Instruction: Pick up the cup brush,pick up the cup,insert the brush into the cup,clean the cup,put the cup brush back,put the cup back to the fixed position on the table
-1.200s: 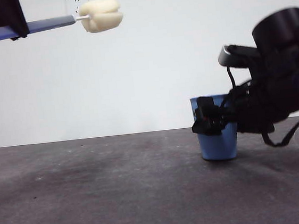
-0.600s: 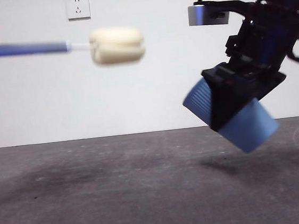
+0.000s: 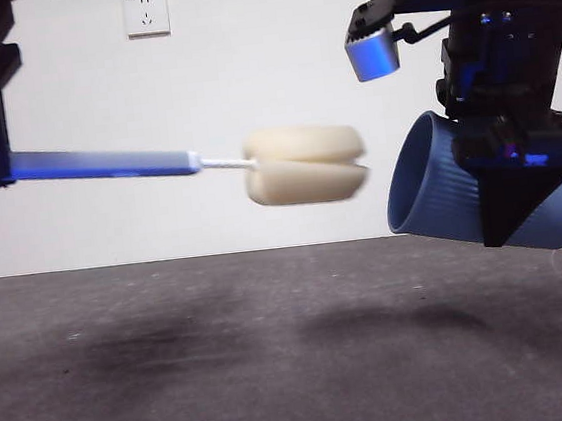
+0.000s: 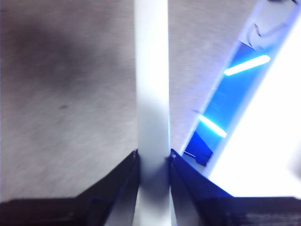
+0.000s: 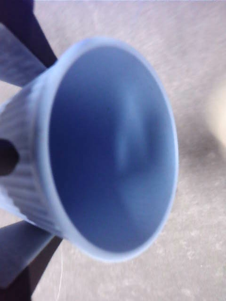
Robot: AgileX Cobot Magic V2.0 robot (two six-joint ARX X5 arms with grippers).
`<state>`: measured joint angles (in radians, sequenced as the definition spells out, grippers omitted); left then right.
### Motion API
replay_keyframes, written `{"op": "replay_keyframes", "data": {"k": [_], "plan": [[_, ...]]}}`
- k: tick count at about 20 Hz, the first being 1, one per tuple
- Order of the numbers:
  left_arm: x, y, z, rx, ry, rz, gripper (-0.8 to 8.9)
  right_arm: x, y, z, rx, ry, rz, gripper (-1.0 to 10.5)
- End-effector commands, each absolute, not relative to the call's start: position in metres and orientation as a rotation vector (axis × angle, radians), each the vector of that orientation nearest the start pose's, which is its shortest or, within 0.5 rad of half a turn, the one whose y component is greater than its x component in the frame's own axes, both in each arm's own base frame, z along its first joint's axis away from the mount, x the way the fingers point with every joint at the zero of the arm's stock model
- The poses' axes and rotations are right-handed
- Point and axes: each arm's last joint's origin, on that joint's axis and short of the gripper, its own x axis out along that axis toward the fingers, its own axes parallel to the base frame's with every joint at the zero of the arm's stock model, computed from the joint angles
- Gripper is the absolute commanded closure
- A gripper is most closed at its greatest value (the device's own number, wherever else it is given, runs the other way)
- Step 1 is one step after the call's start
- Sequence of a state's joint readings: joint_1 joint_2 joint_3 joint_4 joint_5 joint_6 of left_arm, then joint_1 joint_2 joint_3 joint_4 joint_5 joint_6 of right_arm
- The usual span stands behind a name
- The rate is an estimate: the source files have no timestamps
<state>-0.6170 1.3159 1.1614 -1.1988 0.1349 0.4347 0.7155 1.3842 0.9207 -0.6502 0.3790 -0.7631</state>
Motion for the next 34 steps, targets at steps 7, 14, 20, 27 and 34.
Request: {"op": "replay_keyframes", "data": {"k": [7,14,20,27,34], "plan": [[0.192,-0.17,0.257,0.691,1.227,-1.02,8.22,0.188,0.176,0.223,-1.465,0.758,0.725,9.6],[0.192,-0.183,0.256,0.676,1.163,-1.045,8.22,0.171,0.198,0.214,-1.562,0.708,0.802,9.6],[0.188,-0.19,0.256,0.666,1.137,-1.087,8.22,0.157,0.219,0.202,-1.618,0.663,0.876,9.6],[0.185,-0.19,0.256,0.678,1.166,-1.066,8.22,0.156,0.225,0.195,-1.628,0.669,0.869,9.6],[0.187,-0.171,0.253,0.726,1.291,-0.969,8.22,0.167,0.211,0.195,-1.643,0.761,0.761,9.6]]}}
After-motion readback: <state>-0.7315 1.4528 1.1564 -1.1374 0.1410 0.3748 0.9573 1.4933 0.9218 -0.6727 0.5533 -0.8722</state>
